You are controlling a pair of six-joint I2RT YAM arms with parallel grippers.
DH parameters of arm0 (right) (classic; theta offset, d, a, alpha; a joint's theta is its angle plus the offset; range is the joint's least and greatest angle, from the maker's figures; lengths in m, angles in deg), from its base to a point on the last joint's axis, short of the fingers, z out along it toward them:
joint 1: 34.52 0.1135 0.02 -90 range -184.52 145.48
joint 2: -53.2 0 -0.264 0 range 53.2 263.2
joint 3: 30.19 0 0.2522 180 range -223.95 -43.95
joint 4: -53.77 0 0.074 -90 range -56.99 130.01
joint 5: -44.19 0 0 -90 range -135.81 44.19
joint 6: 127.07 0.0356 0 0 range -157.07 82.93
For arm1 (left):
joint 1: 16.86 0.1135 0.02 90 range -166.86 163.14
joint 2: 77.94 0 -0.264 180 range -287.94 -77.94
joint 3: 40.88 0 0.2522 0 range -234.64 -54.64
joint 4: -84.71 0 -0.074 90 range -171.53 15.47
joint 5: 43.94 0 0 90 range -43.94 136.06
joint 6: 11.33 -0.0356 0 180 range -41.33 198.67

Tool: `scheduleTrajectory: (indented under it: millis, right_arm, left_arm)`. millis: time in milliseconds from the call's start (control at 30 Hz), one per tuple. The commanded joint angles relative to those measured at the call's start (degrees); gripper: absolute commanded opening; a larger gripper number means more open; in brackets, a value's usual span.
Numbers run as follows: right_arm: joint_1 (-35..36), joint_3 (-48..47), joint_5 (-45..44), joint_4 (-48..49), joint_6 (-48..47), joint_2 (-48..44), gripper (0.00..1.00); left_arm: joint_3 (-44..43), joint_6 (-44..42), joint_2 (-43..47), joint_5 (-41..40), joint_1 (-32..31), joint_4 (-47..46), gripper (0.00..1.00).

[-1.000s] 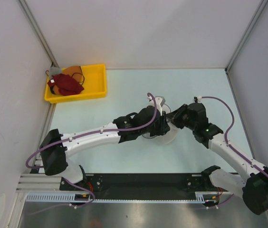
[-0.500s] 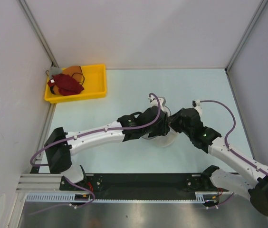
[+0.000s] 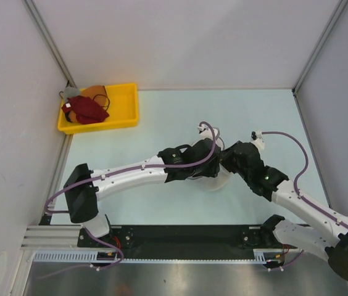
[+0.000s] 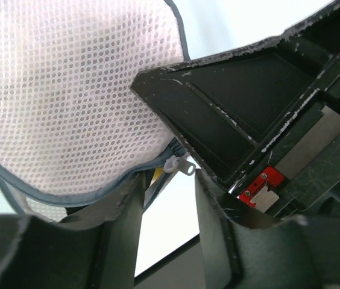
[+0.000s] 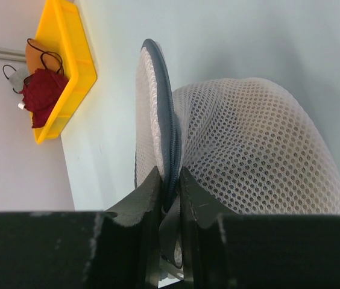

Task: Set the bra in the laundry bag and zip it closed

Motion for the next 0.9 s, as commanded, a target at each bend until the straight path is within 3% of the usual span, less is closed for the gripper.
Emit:
scheduleTrajectory:
  millis: [0,167,367,467,567,600,633,700,867]
  right_arm:
    - [3.5,-1.7,0.7,0.3,1.1,-1.9,0.12]
    - [4.4,-1.0,2.1,0.1,0.8,-2.4,0.16]
    - [3.9,0.4,4.9,-1.1,-1.3,-6.2,0.31]
    - [2.4,1.5,8.1,-0.9,-2.5,-7.7,0.38]
    - [-1.0,2.5,14.8,-0.3,-5.3,-8.4,0.55]
    - [-2.0,2.8,19.6,0.1,-6.1,-8.5,0.68]
    - [-4.8,3.3,22.4,1.0,-7.0,-8.3,0.73]
    - [-7.5,3.7,28.9,0.7,-8.6,-7.9,0.75]
    - [-11.3,5.6,35.2,3.8,-9.9,-7.8,0.75]
  left_arm:
    - [-3.9,-4.7,-1.9,-6.1,0.3,-1.5,0.4]
    - [-3.9,-9.0,-1.7,-8.1,0.4,-2.1,0.24]
    - [2.6,-18.0,2.0,-7.3,0.3,-7.6,0.01]
    - [9.8,-21.0,6.5,-5.0,0.4,-14.5,0.0]
    - [15.3,-23.4,10.4,-3.7,0.3,-19.3,0.0]
    - [17.6,-24.1,11.2,-3.4,0.3,-20.4,0.0]
    - [18.6,-25.0,12.8,-2.9,0.3,-21.8,0.0]
    - [20.6,-25.8,14.0,-1.6,0.3,-23.0,0.0]
    - [24.1,-27.3,16.6,4.3,0.3,-26.8,0.0]
